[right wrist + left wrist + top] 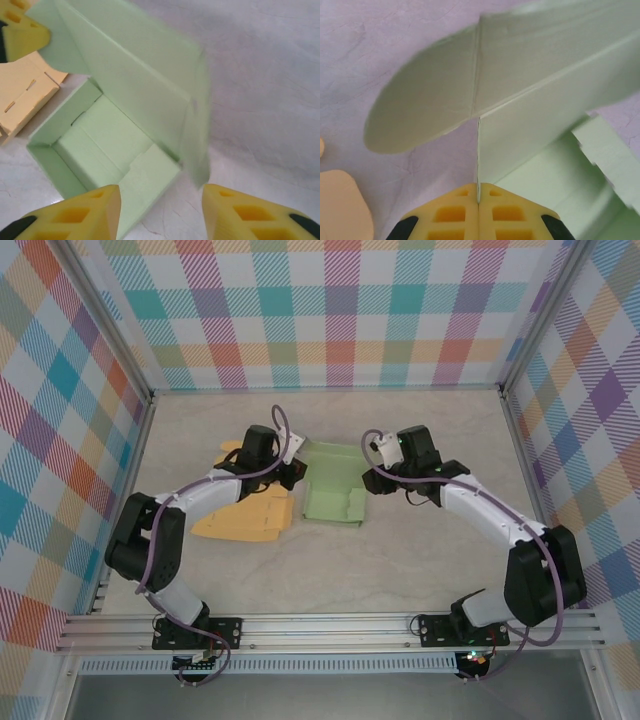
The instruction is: Fold the paper box
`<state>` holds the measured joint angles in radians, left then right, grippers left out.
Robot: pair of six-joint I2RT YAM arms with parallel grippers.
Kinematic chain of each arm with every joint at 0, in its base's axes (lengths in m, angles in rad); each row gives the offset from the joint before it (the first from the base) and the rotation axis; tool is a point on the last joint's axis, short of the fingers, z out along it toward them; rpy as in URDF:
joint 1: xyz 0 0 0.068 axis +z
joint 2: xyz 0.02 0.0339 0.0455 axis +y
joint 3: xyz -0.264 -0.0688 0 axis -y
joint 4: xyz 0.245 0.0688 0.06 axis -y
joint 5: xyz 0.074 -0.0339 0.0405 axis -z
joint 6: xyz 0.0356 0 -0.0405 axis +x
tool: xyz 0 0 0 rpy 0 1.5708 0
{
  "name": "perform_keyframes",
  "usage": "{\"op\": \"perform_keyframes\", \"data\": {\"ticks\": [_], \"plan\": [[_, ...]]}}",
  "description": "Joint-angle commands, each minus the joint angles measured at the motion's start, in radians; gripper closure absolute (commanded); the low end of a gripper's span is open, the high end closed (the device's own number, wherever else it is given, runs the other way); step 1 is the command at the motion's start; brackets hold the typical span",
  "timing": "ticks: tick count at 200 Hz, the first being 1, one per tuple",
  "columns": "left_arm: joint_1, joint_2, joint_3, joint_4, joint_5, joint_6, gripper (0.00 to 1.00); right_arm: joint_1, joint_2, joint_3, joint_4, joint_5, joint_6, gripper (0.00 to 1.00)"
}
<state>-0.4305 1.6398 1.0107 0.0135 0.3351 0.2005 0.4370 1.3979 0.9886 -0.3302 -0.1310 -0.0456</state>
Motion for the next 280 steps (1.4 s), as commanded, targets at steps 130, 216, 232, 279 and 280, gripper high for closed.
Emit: {"op": "perform_keyframes", "data": {"ticks": [130, 216, 232, 279, 280], "plan": [[-0.08, -0.109, -0.107, 0.059, -0.092, -0.005, 1.0, -0.014, 0.04, -0.109, -0.001, 0.137, 0.409, 0.48], [-0.082, -0.095, -0.107, 0.068, -0.085, -0.008, 1.0, -0.014, 0.106, -0.153, 0.131, 0.038, 0.463, 0.5], [-0.082, -0.092, -0.109, 0.075, -0.084, -0.013, 1.0, -0.014, 0.126, -0.163, 0.15, 0.03, 0.474, 0.5], [-0.083, -0.083, -0.107, 0.08, -0.079, -0.018, 1.0, -0.012, 0.18, -0.189, 0.204, -0.008, 0.503, 0.52], [-0.083, -0.083, -0.107, 0.08, -0.079, -0.02, 1.0, -0.012, 0.18, -0.19, 0.206, -0.009, 0.504, 0.52]]}}
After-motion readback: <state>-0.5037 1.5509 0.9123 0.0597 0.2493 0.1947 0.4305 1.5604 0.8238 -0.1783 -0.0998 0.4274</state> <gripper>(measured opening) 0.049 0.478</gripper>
